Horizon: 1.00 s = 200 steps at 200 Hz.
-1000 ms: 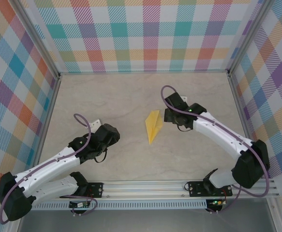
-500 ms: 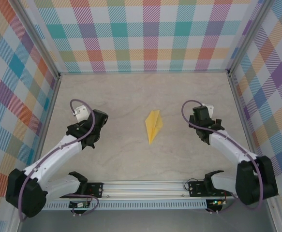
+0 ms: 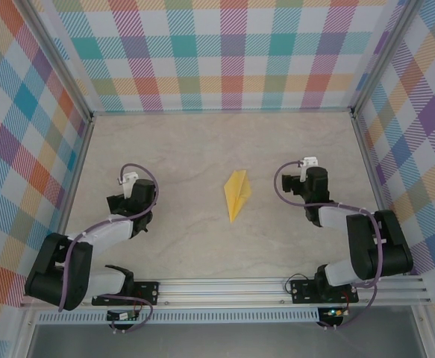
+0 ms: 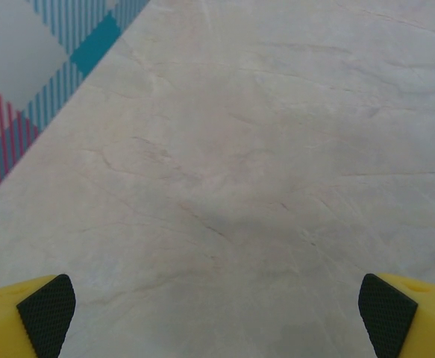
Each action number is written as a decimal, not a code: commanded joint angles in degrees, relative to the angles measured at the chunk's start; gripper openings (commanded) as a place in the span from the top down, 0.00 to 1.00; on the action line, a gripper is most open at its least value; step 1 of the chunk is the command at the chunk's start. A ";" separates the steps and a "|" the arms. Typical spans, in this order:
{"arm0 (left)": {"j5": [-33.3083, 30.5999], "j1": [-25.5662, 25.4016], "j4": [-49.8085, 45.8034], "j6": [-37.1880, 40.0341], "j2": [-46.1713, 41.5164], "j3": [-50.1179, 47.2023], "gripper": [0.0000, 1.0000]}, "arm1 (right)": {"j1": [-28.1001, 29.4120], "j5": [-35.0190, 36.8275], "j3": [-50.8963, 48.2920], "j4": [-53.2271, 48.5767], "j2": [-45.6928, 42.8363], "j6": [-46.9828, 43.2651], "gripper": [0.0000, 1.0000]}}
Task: Fold a paper plane with a square sheet of paper (pick it up from the middle)
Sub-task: Reset both arms
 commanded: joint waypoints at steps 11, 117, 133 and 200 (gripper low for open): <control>7.41 2.04 23.56 7.20 4.07 -1.31 0.00 | -3.65 -11.37 -4.95 15.31 0.62 0.18 0.00; 23.66 6.25 34.77 15.36 11.29 -2.28 0.00 | -6.74 -12.01 -1.53 12.75 4.94 3.86 0.00; 26.11 9.59 37.84 11.84 15.05 -2.57 0.00 | -6.78 -12.02 -1.53 12.68 4.97 3.91 0.00; 27.79 11.96 36.18 10.23 15.80 -1.17 0.00 | -6.81 -11.37 -1.61 12.83 4.85 4.12 0.00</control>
